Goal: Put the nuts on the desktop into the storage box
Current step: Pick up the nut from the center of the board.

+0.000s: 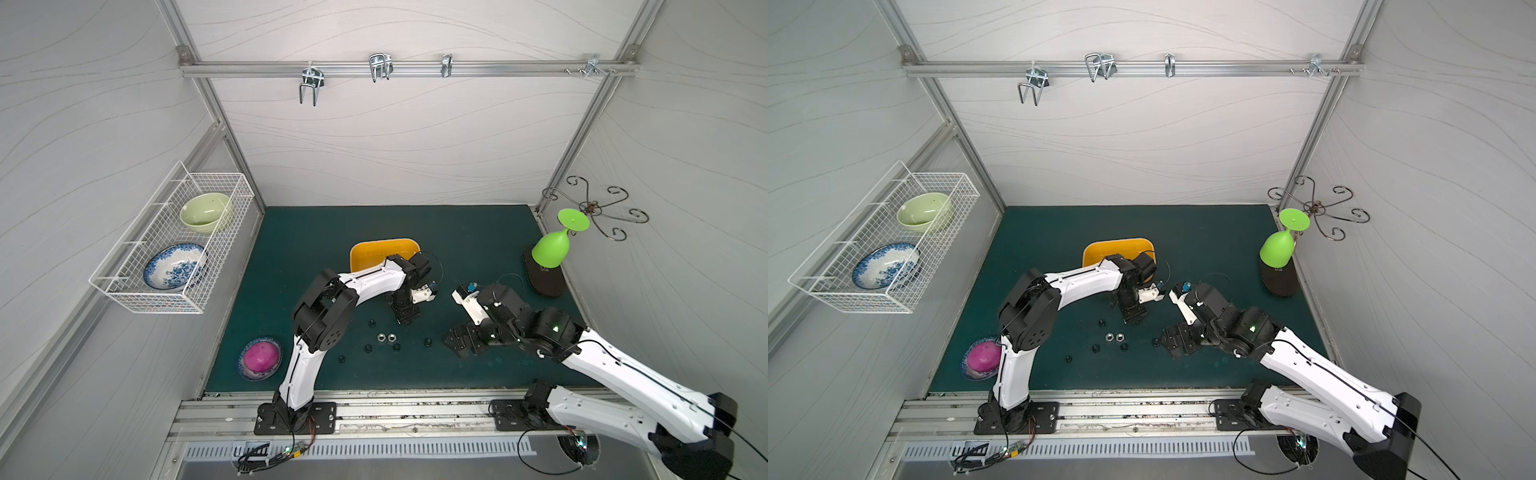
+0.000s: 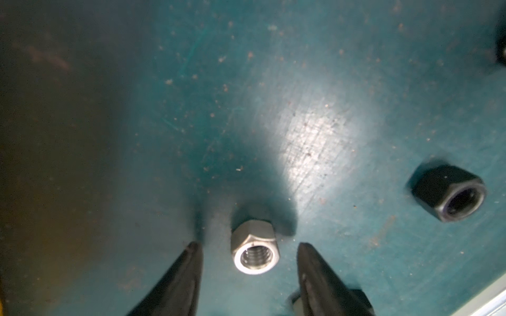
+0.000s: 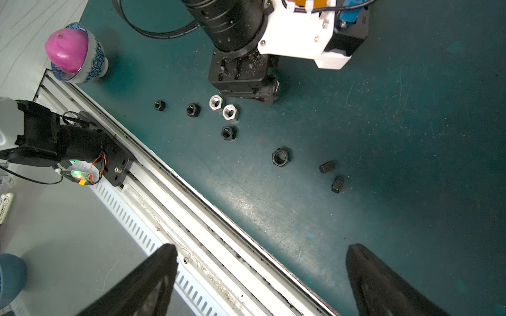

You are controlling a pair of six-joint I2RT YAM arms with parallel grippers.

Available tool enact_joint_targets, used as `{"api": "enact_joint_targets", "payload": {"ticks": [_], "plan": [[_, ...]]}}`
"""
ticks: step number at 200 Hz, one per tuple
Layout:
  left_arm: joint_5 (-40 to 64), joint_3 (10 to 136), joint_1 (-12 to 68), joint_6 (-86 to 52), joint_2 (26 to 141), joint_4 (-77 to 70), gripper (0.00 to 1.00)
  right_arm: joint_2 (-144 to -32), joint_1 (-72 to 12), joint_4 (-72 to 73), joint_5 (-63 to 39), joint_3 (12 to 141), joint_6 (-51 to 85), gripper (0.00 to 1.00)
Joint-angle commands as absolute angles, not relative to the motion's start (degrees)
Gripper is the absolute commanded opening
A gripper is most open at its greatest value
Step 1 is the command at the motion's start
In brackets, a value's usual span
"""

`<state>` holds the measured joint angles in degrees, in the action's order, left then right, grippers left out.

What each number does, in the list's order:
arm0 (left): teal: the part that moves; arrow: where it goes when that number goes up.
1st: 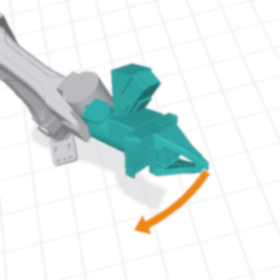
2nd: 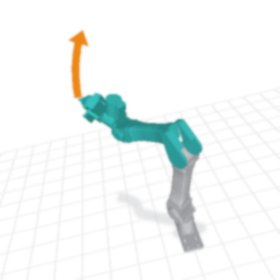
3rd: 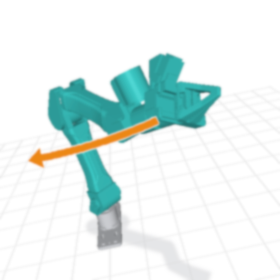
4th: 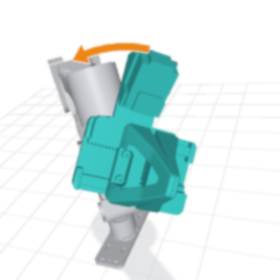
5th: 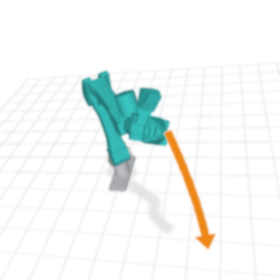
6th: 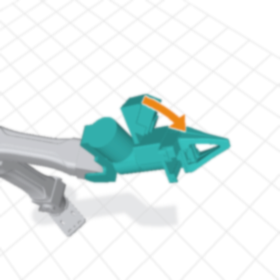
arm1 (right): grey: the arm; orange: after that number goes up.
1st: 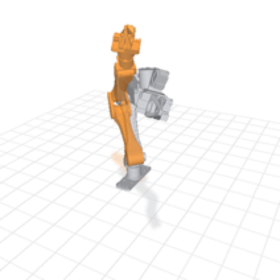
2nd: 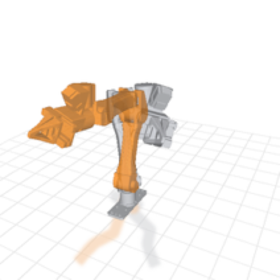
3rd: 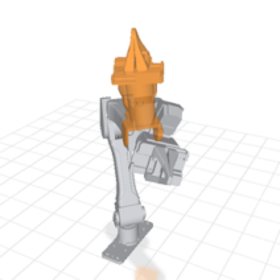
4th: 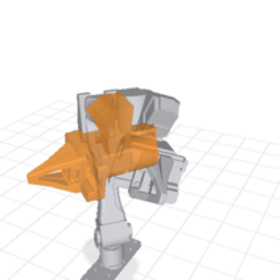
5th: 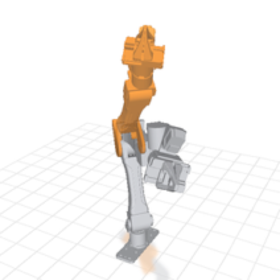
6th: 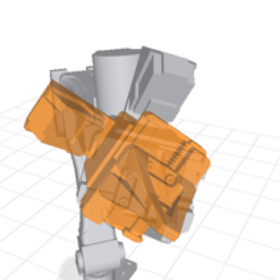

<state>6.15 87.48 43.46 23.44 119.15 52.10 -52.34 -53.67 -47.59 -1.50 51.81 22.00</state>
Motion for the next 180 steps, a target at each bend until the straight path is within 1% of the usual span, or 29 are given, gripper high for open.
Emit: {"api": "enact_joint_targets", "payload": {"ticks": [1, 22, 39, 55, 72, 86, 180], "plan": [[6.4, 88.1, 44.2, 23.7, 120.9, 52.8, 0.54, -52.6, -54.1, -48.2, -0.5, 53.2, 21.4, 0.99], [6.3, 88.0, 44.5, 23.8, 121.4, 52.9, 0.48, -52.7, -54.1, -48.4, 0.0, 53.3, 21.5, 0.99], [5.4, 88.0, 44.7, 23.6, 122.1, 52.8, 0.45, -52.6, -54.1, -48.3, 0.2, 53.4, 21.5, 0.99], [4.9, 87.9, 44.7, 23.6, 122.5, 52.7, 0.4, -52.7, -54.1, -48.4, 0.6, 53.5, 21.5, 0.99], [4.5, 87.7, 44.7, 23.8, 122.1, 52.5, 0.38, -52.7, -54.1, -48.5, 0.8, 53.6, 21.6, 0.99], [4.1, 87.7, 44.6, 23.8, 121.5, 52.4, 0.32, -52.7, -54.1, -48.6, 1.2, 53.7, 21.6, 0.99], [5.2, 91.4, 44.6, 24.9, 115.7, 56.8, 0.32, -52.7, -54.1, -48.8, 2.0, 55.1, 21.4, 0.99]]}}
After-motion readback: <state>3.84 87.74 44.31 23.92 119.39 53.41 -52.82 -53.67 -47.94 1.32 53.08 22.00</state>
